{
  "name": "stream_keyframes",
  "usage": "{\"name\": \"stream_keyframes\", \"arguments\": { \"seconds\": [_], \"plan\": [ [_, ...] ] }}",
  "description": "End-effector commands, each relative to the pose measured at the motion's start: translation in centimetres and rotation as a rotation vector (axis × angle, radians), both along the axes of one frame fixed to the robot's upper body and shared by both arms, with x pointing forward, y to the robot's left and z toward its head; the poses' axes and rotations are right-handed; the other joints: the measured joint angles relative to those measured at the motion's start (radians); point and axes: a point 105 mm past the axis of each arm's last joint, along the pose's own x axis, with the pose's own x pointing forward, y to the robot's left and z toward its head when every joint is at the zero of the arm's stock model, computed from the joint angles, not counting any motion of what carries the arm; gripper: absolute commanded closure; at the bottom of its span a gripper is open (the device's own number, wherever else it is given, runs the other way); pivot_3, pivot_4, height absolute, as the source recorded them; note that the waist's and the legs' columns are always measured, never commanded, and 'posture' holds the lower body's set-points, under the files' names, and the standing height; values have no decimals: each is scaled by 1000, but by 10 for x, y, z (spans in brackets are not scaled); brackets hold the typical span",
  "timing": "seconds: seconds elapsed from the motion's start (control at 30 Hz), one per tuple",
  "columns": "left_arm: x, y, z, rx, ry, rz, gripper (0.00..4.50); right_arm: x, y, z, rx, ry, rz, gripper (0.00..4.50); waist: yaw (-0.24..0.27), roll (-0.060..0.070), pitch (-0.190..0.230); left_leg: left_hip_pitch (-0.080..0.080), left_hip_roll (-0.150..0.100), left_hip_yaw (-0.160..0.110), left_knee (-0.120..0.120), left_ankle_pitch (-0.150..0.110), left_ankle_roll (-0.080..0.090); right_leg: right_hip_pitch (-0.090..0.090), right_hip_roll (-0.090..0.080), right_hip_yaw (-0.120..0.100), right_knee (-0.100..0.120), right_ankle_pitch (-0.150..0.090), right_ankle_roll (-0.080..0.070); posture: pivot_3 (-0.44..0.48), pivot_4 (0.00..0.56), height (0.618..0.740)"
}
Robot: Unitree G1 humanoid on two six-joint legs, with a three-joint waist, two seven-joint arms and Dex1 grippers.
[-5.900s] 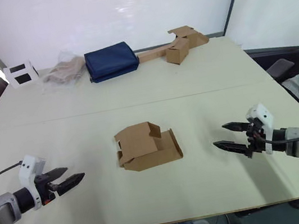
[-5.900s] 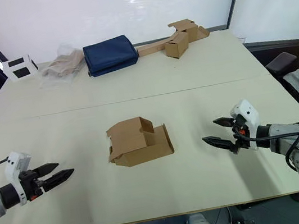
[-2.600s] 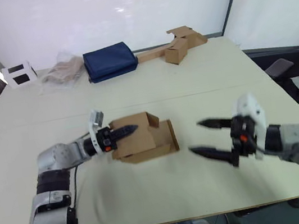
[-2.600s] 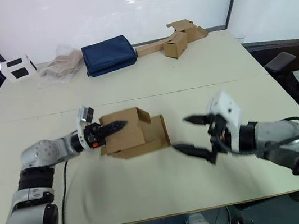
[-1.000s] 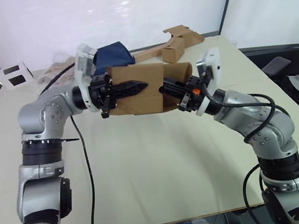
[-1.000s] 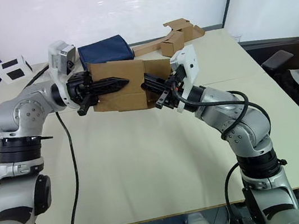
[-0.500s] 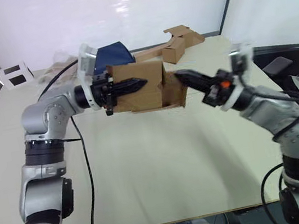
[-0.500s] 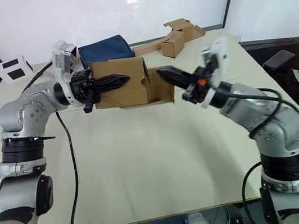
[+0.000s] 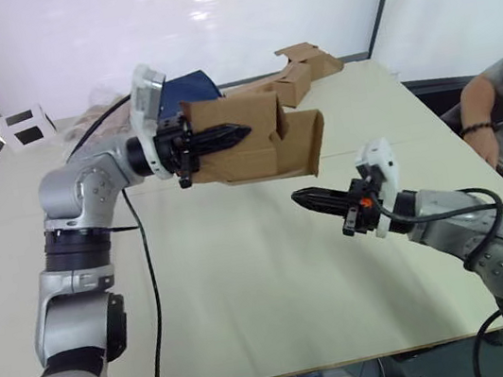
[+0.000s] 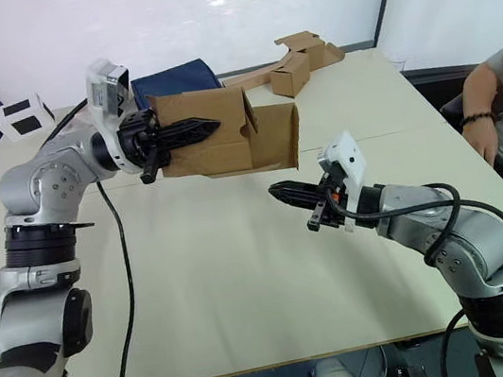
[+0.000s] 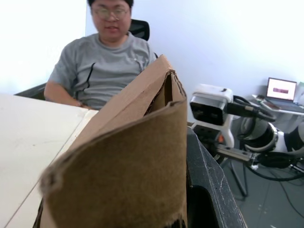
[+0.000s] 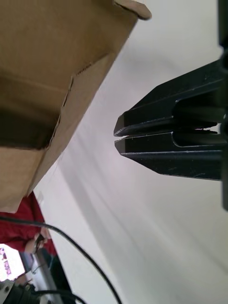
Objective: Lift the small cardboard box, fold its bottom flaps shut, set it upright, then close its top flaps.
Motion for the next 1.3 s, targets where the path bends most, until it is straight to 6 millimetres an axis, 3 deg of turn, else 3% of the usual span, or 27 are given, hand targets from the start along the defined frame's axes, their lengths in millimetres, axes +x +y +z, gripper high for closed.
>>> {"name": "stream_keyframes", "arguments": {
  "seconds": [0.03,0.27,0.4,0.63,0.8,1.13,1.2,1.3],
  "plan": [
    [-11,4,14,-8,-53,-31,4500,4,2,15,27,-82,-4,4433,-1,0,0,0,0,0,0,0,0,0,0,0,0,0,0,0,150,740],
    [-15,10,11,8,-40,-43,4500,11,5,24,60,-117,-4,4433,-2,0,0,0,0,0,0,0,0,0,0,0,0,0,0,0,150,740],
    [-16,9,9,7,-35,-43,4500,8,18,34,136,-115,47,4433,-2,0,0,0,0,0,0,0,0,0,0,0,0,0,0,0,150,740],
    [-15,9,9,5,-36,-31,4500,5,41,33,160,-103,122,4433,-3,0,0,0,0,0,0,0,0,0,0,0,0,0,0,0,150,740],
    [-13,10,9,6,-40,-15,4500,5,43,35,157,-114,138,4433,-2,0,0,0,0,0,0,0,0,0,0,0,0,0,0,0,150,740],
    [-10,15,10,1,-44,9,4500,-11,-8,62,104,-98,138,4433,1,0,0,0,0,0,0,0,0,0,-1,0,0,0,0,0,150,740],
    [-10,15,10,2,-43,8,4500,-3,-21,64,107,-102,69,4433,0,0,0,0,0,0,0,0,0,0,0,0,0,0,0,0,150,740],
    [-10,15,10,3,-43,4,4500,20,-45,49,49,-101,-83,4433,-2,0,0,0,0,0,0,0,0,0,0,0,0,0,0,0,150,740]
  ]
}}
